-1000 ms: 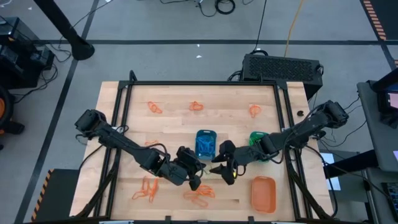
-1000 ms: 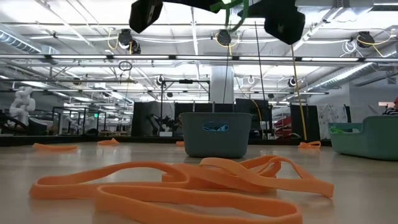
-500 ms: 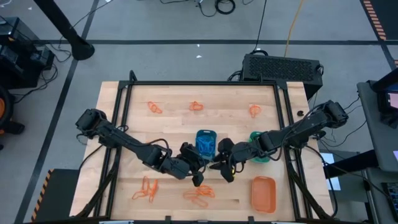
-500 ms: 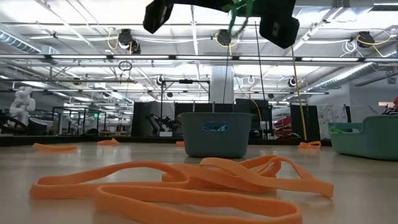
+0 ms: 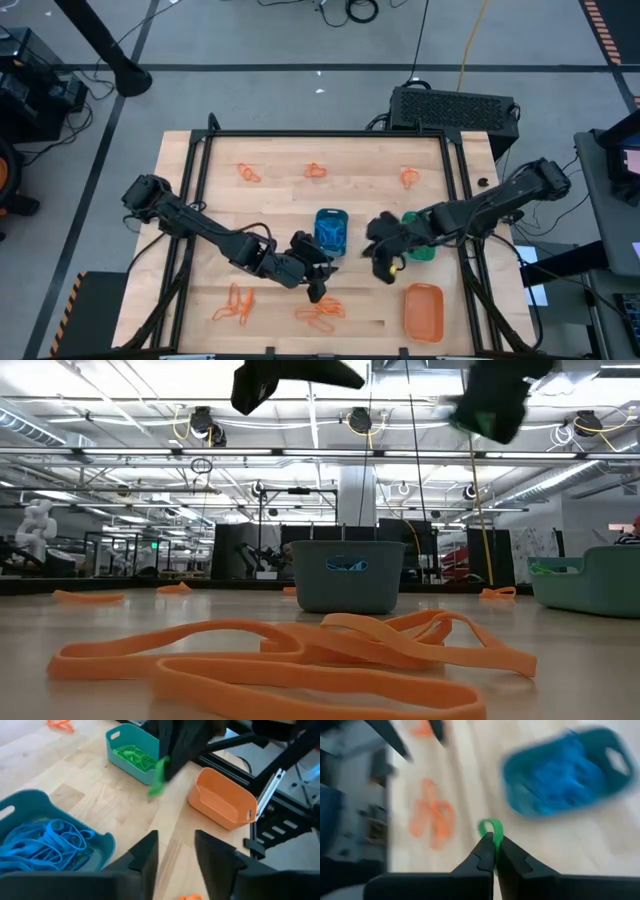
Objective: Sort rubber bands into baskets
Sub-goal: Put the green rubberband into the light blue bin
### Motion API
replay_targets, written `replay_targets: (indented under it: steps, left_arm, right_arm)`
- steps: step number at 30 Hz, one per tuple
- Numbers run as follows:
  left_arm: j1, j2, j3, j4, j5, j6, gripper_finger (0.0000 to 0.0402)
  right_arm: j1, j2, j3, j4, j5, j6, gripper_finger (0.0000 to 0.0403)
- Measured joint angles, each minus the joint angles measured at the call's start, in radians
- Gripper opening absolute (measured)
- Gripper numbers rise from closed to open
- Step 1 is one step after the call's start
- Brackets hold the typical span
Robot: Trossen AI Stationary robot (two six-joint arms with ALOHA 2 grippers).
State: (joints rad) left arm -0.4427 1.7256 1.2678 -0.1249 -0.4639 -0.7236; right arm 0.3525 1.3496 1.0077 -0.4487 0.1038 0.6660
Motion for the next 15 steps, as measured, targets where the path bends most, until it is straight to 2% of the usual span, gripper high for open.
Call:
replay_targets:
  steps: [4, 8, 10, 15]
  left_arm:
    - [0.013, 0.000, 0.000, -0.032, 0.041, -0.086, 0.0163]
    - [0.017, 0.000, 0.000, -0.054, 0.082, -0.133, 0.0167]
    - [0.017, 0.000, 0.000, -0.052, 0.093, -0.133, 0.0168]
    - [0.017, 0.000, 0.000, -0.050, 0.094, -0.144, 0.0168]
  right_arm:
    - [-0.004, -0.083, 0.000, -0.279, 0.063, 0.033, 0.0001]
    - [-0.014, -0.148, -0.002, -0.540, 0.127, 0.094, 0.0001]
    - [-0.031, -0.174, -0.023, -0.600, 0.129, 0.126, 0.0000]
    - [-0.066, -0.209, -0.134, -0.591, 0.104, 0.193, 0.0000]
